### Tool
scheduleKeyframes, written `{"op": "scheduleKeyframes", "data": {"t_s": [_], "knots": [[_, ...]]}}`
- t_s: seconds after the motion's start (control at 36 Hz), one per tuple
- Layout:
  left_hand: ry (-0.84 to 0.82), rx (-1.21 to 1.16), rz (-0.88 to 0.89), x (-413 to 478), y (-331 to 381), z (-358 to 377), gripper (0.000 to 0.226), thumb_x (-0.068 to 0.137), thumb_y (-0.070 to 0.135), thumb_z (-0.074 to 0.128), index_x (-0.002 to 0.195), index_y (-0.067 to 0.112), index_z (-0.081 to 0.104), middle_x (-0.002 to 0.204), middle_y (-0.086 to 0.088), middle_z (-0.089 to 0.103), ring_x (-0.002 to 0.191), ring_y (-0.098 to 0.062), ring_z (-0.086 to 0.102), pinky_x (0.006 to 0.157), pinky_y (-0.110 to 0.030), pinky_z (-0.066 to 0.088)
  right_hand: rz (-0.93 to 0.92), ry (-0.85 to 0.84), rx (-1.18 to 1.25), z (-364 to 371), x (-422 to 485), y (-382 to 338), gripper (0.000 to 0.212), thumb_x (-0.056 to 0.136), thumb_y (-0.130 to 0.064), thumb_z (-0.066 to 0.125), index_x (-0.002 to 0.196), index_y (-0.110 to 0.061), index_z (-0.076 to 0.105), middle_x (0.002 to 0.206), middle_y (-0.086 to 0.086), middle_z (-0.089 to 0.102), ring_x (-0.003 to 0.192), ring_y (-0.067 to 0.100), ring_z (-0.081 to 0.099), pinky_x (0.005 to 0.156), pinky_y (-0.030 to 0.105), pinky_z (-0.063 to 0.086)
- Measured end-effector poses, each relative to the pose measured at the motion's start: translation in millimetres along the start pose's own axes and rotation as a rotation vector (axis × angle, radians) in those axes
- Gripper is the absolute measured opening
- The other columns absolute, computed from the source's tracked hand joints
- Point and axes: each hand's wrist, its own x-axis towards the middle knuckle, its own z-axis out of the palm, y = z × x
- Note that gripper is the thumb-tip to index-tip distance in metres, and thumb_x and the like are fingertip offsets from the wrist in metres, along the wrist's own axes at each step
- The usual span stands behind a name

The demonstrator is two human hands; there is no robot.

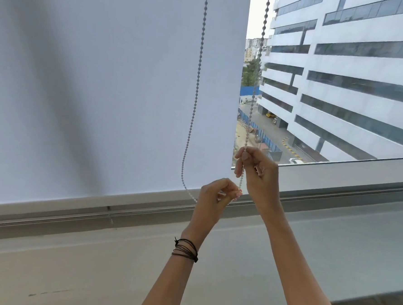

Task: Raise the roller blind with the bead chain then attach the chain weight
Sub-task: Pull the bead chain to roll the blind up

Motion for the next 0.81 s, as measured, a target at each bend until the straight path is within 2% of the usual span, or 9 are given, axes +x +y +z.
{"op": "scheduleKeyframes", "data": {"t_s": [0.19,0.31,0.39,0.47,0.58,0.67,0.75,0.81], "knots": [[-0.051,0.065,-0.020,1.5,-4.4,-0.7,0.024,0.084,0.009,0.066,0.070,0.026,0.056,0.067,0.017,0.060,0.067,0.002,0.057,0.064,-0.012,0.047,0.036,-0.022,-0.053,-3.9,-7.5,12.5,0.021,0.096,-0.011,0.044,0.081,-0.011,0.058,0.054,-0.008,0.055,0.050,0.007,0.052,0.058,0.015,0.043],[-0.104,0.061,-0.062,9.0,-2.1,-13.9,0.013,0.083,0.011,0.068,0.076,0.021,0.066,0.072,0.016,0.066,0.072,0.003,0.062,0.071,-0.012,0.050,0.025,-0.020,-0.080,-6.6,-9.3,11.7,0.021,0.095,-0.007,0.045,0.080,-0.010,0.058,0.055,-0.008,0.055,0.050,0.005,0.051,0.057,0.014,0.043],[-0.029,0.007,-0.060,23.1,9.0,-30.1,0.009,0.087,0.011,0.063,0.091,0.016,0.070,0.084,0.001,0.073,0.080,-0.008,0.069,0.074,-0.017,0.054,0.017,-0.024,-0.081,-8.6,-10.1,10.9,0.020,0.095,-0.009,0.045,0.081,-0.011,0.059,0.055,-0.007,0.055,0.050,0.007,0.052,0.056,0.019,0.045],[0.087,-0.133,-0.031,42.4,37.7,-43.4,0.016,0.094,0.012,0.053,0.102,0.013,0.067,0.090,-0.004,0.073,0.082,-0.011,0.069,0.077,-0.023,0.055,0.009,-0.025,-0.084,-10.2,-9.7,12.5,0.021,0.096,-0.005,0.045,0.081,-0.009,0.059,0.056,-0.006,0.055,0.050,0.006,0.052,0.054,0.018,0.046],[0.076,-0.229,0.073,67.3,92.3,-47.0,0.022,0.099,0.014,0.043,0.113,0.015,0.060,0.102,-0.002,0.069,0.093,-0.007,0.066,0.086,-0.026,0.054,0.004,-0.041,-0.099,-8.4,-6.9,13.1,0.023,0.095,-0.002,0.045,0.081,-0.011,0.060,0.055,-0.006,0.055,0.050,0.003,0.053,0.054,0.013,0.045],[0.062,-0.252,0.141,82.7,128.6,-43.2,0.028,0.099,0.014,0.041,0.123,0.007,0.054,0.112,-0.008,0.067,0.099,-0.016,0.067,0.088,-0.029,0.055,0.012,-0.044,-0.101,-4.6,-4.6,12.1,0.024,0.095,-0.001,0.044,0.081,-0.011,0.060,0.054,-0.006,0.055,0.049,0.002,0.053,0.053,0.012,0.045],[0.117,-0.213,0.194,94.8,150.8,-38.7,0.033,0.099,0.013,0.042,0.128,0.000,0.050,0.117,-0.017,0.066,0.096,-0.025,0.069,0.085,-0.036,0.057,0.002,-0.049,-0.113,-1.7,-4.2,10.2,0.024,0.095,-0.002,0.043,0.080,-0.012,0.058,0.054,-0.005,0.055,0.050,0.003,0.054,0.054,0.011,0.045],[0.184,-0.195,0.221,99.9,156.7,-36.9,0.031,0.098,0.011,0.045,0.125,-0.003,0.053,0.107,-0.019,0.069,0.083,-0.026,0.071,0.080,-0.037,0.059,-0.014,-0.046,-0.124,-0.8,-5.2,9.2,0.023,0.095,-0.002,0.044,0.080,-0.013,0.058,0.054,-0.004,0.055,0.050,0.003,0.054,0.055,0.010,0.044]]}}
